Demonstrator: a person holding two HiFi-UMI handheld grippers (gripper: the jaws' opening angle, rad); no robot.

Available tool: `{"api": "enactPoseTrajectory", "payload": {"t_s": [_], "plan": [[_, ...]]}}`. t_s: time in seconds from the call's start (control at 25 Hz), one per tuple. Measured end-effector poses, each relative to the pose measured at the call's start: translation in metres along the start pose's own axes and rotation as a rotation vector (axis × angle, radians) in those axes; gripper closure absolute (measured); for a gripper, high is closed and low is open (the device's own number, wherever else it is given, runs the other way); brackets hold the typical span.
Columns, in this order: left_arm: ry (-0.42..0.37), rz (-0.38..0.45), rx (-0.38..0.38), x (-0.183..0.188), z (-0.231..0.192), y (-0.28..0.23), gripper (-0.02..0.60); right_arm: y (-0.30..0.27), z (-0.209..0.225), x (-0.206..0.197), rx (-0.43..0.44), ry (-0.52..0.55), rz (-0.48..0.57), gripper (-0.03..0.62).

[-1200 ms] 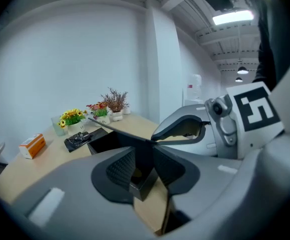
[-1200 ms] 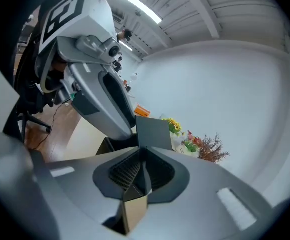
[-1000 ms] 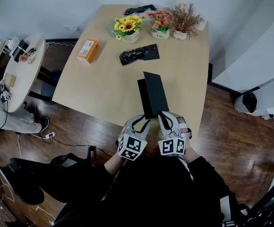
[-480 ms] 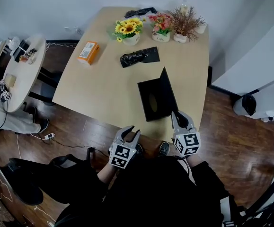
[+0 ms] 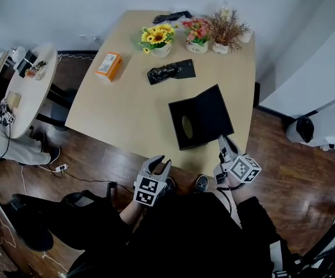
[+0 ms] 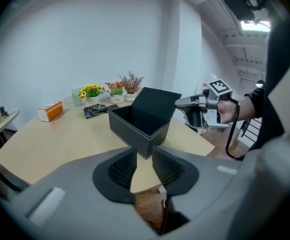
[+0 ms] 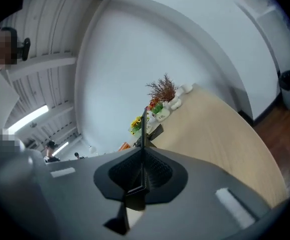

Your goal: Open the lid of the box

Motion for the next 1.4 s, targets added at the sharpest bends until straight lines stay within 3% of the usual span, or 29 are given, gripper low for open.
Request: {"api": "enactPoseTrajectory", "payload": {"t_s": [0.2,0.56,0.84,0.96,1.12,1.2,1.28,1.4], "plan": [[0.017,-0.021,0.004,-0.005,-0.004,0.0,0.505,-0.002,0.025,-0.008,0.034,-0.287,0.036,0.577],[0.031,-0.038,0.013,-0.006,-0.003,-0.001,0.505,-0.005,0.058,-0.024,0.105,-0.655,0.072,0.574],[0.074,-0.044,0.04,-0.011,-0.007,0.003,0.505,-0.007,0.076,-0.044,0.107,-0.926,0.091,0.574],[0.094,-0.044,0.051,-0.015,-0.01,0.005,0.506,-0.01,0.079,-0.049,0.131,-0.969,0.08,0.569],[0.08,-0.04,0.06,-0.014,-0.011,0.008,0.512,-0.011,0.081,-0.052,0.127,-0.95,0.066,0.561],[0.085,-0.039,0.057,-0.015,-0.011,0.008,0.512,-0.009,0.081,-0.053,0.096,-0.922,0.054,0.531],[0.089,-0.033,0.057,-0.013,-0.011,0.007,0.512,-0.007,0.08,-0.053,0.057,-0.892,0.04,0.458],[0.108,-0.015,0.063,-0.006,-0.012,0.006,0.512,0.002,0.083,-0.051,-0.047,-0.833,0.03,0.456]]}}
Point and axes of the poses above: the fingertips, and each gripper's own axes: y backward along the fingers, z to its right, x out of its top, the point moved 2 cm from there along y, backward along the fingers, and after that the axes turned 1 degree about y, right-handed, at the moved point
